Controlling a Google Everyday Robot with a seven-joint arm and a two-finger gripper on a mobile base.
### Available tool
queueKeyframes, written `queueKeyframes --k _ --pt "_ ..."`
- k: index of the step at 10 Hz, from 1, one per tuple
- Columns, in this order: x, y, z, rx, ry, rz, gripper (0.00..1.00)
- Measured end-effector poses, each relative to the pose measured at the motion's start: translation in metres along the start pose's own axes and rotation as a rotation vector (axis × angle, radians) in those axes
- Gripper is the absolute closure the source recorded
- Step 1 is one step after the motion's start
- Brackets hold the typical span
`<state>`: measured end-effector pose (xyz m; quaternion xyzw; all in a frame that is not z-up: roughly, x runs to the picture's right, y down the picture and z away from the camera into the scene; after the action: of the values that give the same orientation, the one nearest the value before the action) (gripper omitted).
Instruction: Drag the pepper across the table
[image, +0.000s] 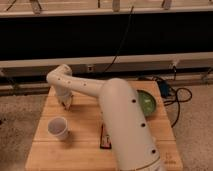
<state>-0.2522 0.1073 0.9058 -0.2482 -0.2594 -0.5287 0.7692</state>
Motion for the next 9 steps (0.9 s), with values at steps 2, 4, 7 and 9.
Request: queueKeyframes --k 2,4,7,9 --pt "-0.0009 -0.0021 -0.0008 0.005 -0.002 0.003 1.0" --pt "-0.0002 -0.0037 -0.0018 0.01 -0.002 0.007 1.0" --pt "-0.0024 -0.0055 -0.0024 0.017 -0.005 0.01 1.0" --pt "-0.0027 -0.0058 -0.003 0.022 -0.006 0.016 1.0"
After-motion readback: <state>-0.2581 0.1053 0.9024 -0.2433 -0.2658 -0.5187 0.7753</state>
